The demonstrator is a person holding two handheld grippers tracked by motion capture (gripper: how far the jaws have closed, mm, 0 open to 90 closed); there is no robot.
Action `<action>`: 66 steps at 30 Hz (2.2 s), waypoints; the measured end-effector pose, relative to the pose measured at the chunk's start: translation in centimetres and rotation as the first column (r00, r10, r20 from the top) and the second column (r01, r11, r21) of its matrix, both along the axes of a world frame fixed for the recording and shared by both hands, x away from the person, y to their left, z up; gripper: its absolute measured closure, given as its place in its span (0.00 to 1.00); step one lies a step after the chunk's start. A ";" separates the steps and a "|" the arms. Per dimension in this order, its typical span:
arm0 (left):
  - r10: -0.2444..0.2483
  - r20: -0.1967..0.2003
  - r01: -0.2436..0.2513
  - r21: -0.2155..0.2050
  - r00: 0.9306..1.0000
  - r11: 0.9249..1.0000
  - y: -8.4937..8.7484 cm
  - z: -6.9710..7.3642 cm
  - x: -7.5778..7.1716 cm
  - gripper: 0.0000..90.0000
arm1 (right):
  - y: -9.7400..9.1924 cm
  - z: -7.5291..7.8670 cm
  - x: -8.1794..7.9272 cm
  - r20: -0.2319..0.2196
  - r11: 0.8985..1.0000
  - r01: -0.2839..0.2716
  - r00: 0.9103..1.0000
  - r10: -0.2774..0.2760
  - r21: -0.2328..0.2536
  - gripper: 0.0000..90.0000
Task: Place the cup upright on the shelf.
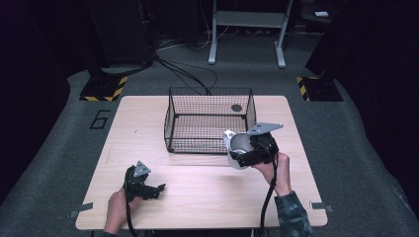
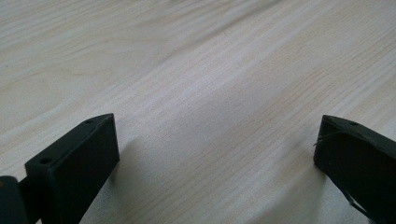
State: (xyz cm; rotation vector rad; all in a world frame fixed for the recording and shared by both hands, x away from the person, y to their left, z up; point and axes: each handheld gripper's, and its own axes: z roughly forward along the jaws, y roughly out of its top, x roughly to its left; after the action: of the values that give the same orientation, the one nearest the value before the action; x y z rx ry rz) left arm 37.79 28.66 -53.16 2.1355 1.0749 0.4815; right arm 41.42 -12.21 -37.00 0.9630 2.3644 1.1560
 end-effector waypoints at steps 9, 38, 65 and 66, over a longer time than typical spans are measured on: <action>0.000 0.000 0.000 0.000 1.000 1.000 0.0 0.0 0.0 0.00 | 0.3 0.9 0.8 0.014 1.000 -0.006 1.000 0.006 -0.004 0.06; 0.000 0.000 0.000 0.000 1.000 1.000 0.0 0.0 0.0 0.00 | 1.8 3.3 5.0 0.025 1.000 0.009 1.000 -0.009 0.010 0.06; -0.006 -0.001 0.006 0.003 1.000 1.000 0.0 0.0 0.0 0.00 | 4.0 3.8 10.6 -0.010 0.999 0.041 0.999 -0.041 0.024 0.06; -0.006 -0.003 0.006 0.008 1.000 1.000 0.0 0.0 0.0 0.00 | 4.0 3.8 10.8 -0.015 0.999 0.038 0.999 -0.037 0.022 0.06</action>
State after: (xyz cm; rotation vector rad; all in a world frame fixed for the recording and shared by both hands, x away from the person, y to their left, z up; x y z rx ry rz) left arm 37.79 28.71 -53.11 2.1468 1.0695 0.4801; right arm 52.24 -8.21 -33.21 1.0223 2.3395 1.1668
